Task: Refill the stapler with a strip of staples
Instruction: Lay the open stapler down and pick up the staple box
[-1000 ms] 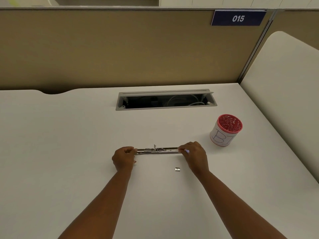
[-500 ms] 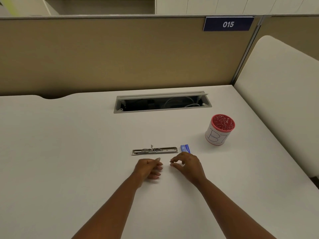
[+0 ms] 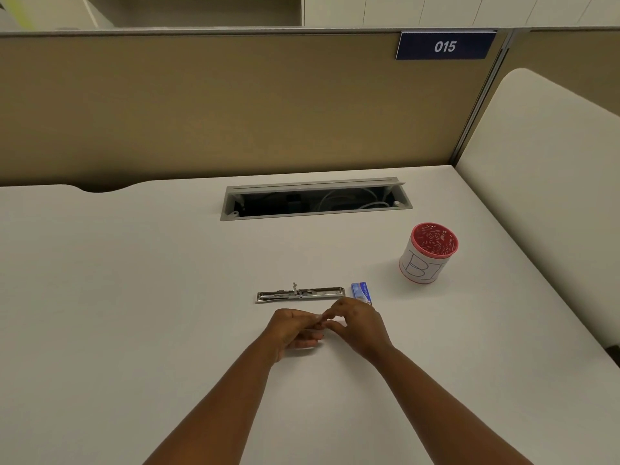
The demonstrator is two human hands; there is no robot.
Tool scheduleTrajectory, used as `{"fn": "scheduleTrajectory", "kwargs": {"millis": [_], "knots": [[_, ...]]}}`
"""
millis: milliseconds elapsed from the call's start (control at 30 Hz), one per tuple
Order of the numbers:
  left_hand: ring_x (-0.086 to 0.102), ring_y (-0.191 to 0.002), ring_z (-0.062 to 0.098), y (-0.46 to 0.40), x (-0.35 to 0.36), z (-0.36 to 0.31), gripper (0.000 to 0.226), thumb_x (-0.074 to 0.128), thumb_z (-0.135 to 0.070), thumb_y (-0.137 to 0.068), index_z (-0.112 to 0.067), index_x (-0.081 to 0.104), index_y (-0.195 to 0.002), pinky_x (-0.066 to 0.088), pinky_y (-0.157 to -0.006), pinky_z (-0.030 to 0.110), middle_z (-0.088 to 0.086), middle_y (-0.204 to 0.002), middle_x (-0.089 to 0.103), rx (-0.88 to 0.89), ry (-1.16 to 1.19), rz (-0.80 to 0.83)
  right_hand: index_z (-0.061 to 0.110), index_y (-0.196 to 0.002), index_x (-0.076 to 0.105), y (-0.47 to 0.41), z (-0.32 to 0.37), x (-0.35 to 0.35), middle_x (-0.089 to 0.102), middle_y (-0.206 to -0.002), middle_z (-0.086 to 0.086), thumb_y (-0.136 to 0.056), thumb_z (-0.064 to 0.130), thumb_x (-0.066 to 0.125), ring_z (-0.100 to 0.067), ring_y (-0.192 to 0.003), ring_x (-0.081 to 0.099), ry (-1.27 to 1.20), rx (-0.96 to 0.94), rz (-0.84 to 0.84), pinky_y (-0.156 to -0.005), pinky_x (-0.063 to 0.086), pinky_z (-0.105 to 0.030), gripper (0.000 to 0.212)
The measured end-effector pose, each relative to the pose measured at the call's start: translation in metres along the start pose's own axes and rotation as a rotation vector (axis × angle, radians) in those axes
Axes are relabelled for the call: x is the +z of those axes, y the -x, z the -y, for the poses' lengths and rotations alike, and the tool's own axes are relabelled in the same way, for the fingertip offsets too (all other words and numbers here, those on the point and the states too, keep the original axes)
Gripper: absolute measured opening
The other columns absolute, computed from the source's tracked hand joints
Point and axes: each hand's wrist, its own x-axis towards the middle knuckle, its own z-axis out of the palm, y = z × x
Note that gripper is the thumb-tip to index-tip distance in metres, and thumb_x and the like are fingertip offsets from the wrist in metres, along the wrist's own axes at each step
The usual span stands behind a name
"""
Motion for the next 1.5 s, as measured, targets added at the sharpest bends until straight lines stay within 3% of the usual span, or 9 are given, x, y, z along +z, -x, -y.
{"fn": "scheduleTrajectory", "kwargs": {"millis": [267, 400, 567, 700, 833, 1000, 1267, 1400, 1500], "knots": [[0.065, -0.045, 0.006, -0.001, -0.002, -0.002, 0.009, 0.064, -0.004, -0.082, -0.004, 0.067, -0.074, 0.055, -0.046, 0.017, -0.002, -0.049, 0.07, 0.042, 0.06, -0.054, 0.02, -0.094, 0.072, -0.002, -0.003, -0.007, 0.072, -0.099, 0.001, -0.079, 0.029, 0.068, 0.003, -0.064, 0.05, -0.162, 0.123, -0.079, -0.069, 0.042, -0.022, 0.018], [0.064, -0.042, 0.005, -0.003, -0.007, -0.004, 0.013, 0.062, -0.005, -0.084, -0.007, 0.066, -0.072, 0.054, -0.044, 0.016, -0.004, -0.046, 0.068, 0.055, 0.089, -0.112, 0.017, -0.099, 0.07, -0.004, -0.008, -0.008, 0.068, -0.109, -0.007, -0.086, 0.022, 0.059, -0.027, -0.097, 0.06, -0.009, 0.334, -0.096, -0.081, 0.046, -0.032, 0.018], [0.064, -0.043, 0.005, -0.003, -0.008, -0.003, 0.011, 0.063, -0.006, -0.084, -0.007, 0.066, -0.073, 0.054, -0.045, 0.016, 0.001, -0.058, 0.068, 0.059, 0.089, -0.12, 0.012, -0.097, 0.068, -0.009, 0.002, 0.001, 0.065, -0.113, -0.008, -0.087, 0.021, 0.055, -0.026, -0.099, 0.058, 0.045, 0.334, 0.027, -0.072, 0.039, -0.025, 0.018], [0.064, -0.043, 0.004, -0.003, -0.009, -0.004, 0.011, 0.062, -0.006, -0.084, -0.007, 0.065, -0.074, 0.054, -0.045, 0.016, 0.007, -0.071, 0.066, 0.056, 0.08, -0.121, 0.007, -0.12, 0.056, -0.016, 0.0, 0.007, 0.067, -0.108, -0.011, -0.087, 0.011, 0.051, -0.023, -0.101, 0.056, -0.11, 0.463, 0.014, -0.057, 0.026, -0.015, 0.033], [0.064, -0.044, 0.004, -0.002, -0.008, -0.007, 0.01, 0.062, -0.007, -0.084, -0.008, 0.064, -0.074, 0.054, -0.046, 0.016, 0.009, -0.074, 0.065, 0.058, 0.085, -0.111, 0.007, -0.112, 0.061, -0.016, 0.0, 0.006, 0.066, -0.109, -0.01, -0.088, 0.009, 0.049, -0.024, -0.102, 0.056, -0.032, 0.425, 0.052, -0.067, 0.029, -0.013, 0.027], [0.065, -0.047, 0.005, -0.001, -0.009, -0.008, 0.007, 0.062, -0.008, -0.084, -0.006, 0.066, -0.078, 0.055, -0.049, 0.017, 0.008, -0.075, 0.067, 0.056, 0.077, -0.109, 0.002, -0.112, 0.05, -0.01, 0.01, 0.004, 0.053, -0.121, -0.015, -0.092, 0.001, 0.041, -0.03, -0.117, 0.05, 0.357, 0.201, 0.149, -0.092, 0.046, -0.037, 0.023], [0.066, -0.047, 0.006, -0.001, -0.008, -0.009, 0.009, 0.062, -0.007, -0.085, -0.007, 0.065, -0.076, 0.056, -0.049, 0.018, 0.008, -0.075, 0.067, 0.059, 0.084, -0.104, -0.01, -0.134, 0.018, -0.011, 0.008, 0.012, 0.035, -0.139, -0.026, -0.092, -0.005, 0.032, -0.035, -0.101, 0.06, 0.572, 0.051, 0.257, -0.079, 0.051, -0.039, 0.045], [0.066, -0.047, 0.006, -0.001, -0.009, -0.009, 0.009, 0.061, -0.007, -0.085, -0.007, 0.065, -0.076, 0.056, -0.049, 0.018, 0.009, -0.074, 0.066, 0.057, 0.082, -0.103, -0.006, -0.131, 0.024, -0.008, 0.005, 0.01, 0.034, -0.138, -0.023, -0.092, -0.004, 0.033, -0.034, -0.104, 0.057, 0.522, 0.087, 0.21, -0.084, 0.05, -0.041, 0.04], [0.066, -0.046, 0.005, -0.002, -0.011, -0.008, 0.01, 0.061, -0.007, -0.085, -0.007, 0.064, -0.075, 0.056, -0.048, 0.017, 0.008, -0.073, 0.066, 0.056, 0.086, -0.108, 0.001, -0.112, 0.045, -0.011, -0.001, 0.005, 0.048, -0.124, -0.02, -0.091, -0.002, 0.033, -0.031, -0.101, 0.052, 0.217, 0.205, 0.069, -0.081, 0.044, -0.037, 0.025]]}}
